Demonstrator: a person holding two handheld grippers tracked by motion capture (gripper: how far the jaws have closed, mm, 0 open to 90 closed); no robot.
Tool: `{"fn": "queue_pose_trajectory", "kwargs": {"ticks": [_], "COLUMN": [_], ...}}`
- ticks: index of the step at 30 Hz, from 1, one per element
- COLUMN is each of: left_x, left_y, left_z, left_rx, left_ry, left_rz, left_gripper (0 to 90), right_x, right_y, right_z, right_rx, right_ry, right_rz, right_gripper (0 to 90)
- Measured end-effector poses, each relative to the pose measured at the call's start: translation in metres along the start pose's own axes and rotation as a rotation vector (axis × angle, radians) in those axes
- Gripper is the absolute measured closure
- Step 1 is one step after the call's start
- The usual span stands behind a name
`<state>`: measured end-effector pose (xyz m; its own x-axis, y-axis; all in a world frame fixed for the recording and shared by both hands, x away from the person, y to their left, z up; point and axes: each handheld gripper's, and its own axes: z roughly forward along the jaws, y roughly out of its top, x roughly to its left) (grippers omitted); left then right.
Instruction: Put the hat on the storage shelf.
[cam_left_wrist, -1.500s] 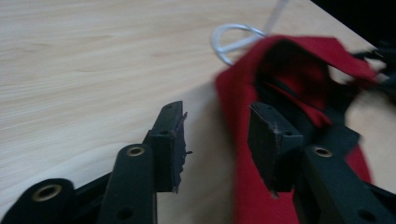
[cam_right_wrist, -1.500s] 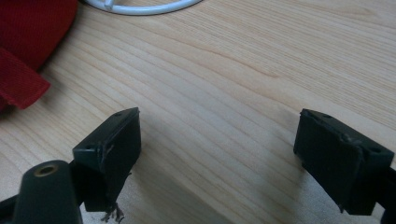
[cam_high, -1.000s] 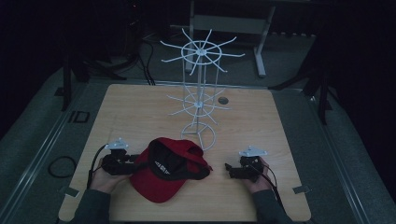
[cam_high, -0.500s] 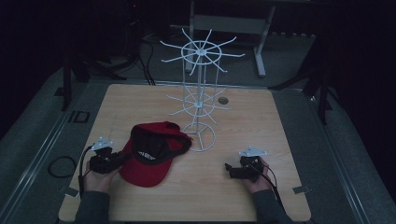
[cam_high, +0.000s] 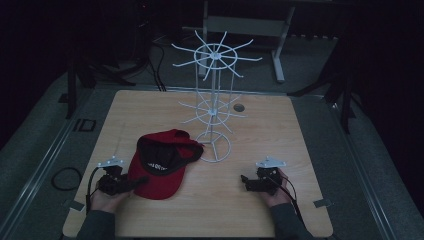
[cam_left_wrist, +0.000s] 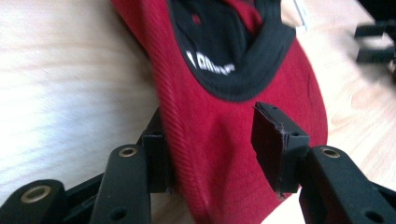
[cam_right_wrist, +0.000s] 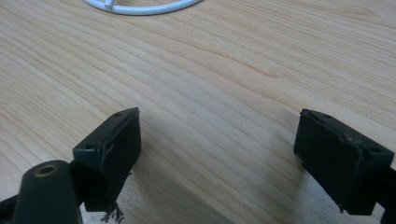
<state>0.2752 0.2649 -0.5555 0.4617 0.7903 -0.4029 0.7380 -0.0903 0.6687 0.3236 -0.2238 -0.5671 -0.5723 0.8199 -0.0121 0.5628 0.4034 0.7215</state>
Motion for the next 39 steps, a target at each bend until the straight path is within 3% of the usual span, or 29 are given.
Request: {"fn": "queue_pose_trajectory", "kwargs": {"ticks": [2, 3, 8, 11, 17, 24, 25, 33, 39], "left_x": [-0.001, -0.004, -0.008, -0.013, -0.015, -0.015, -0.013, -0.018, -0.017], "left_y": [0.000, 0.000, 0.002, 0.006, 0.006, 0.007, 0.008, 0.019, 0.022], "left_z": [0.004, 0.007, 0.007, 0.001, -0.004, -0.013, -0.016, -0.025, -0.031], "left_rx": [0.038, 0.079, 0.099, 0.112, 0.113, 0.049, 0.013, -0.055, -0.104], "left_ry": [-0.005, 0.003, -0.016, -0.022, -0.018, -0.023, -0.008, 0.095, 0.129], "left_rz": [0.017, 0.043, 0.051, 0.076, 0.082, 0.070, 0.059, 0.106, 0.107], "left_gripper": [57.3, 59.5, 66.6, 72.5, 76.1, 83.0, 83.8, 85.5, 85.5], "right_x": [0.000, 0.000, 0.000, 0.000, 0.000, 0.000, 0.000, 0.000, 0.000], "right_y": [0.000, 0.000, 0.000, 0.000, 0.000, 0.000, 0.000, 0.000, 0.000], "right_z": [0.000, 0.000, 0.000, 0.000, 0.000, 0.000, 0.000, 0.000, 0.000], "right_rx": [-0.001, -0.001, 0.000, -0.001, -0.001, -0.001, 0.000, 0.000, 0.000], "right_ry": [0.000, 0.000, 0.000, 0.000, 0.000, 0.000, 0.000, 0.000, 0.000], "right_rz": [0.001, 0.001, 0.000, 0.001, 0.000, 0.000, 0.000, 0.000, 0.000], "right_gripper": [14.7, 14.8, 14.7, 14.7, 14.7, 14.7, 14.7, 14.7, 14.7]}}
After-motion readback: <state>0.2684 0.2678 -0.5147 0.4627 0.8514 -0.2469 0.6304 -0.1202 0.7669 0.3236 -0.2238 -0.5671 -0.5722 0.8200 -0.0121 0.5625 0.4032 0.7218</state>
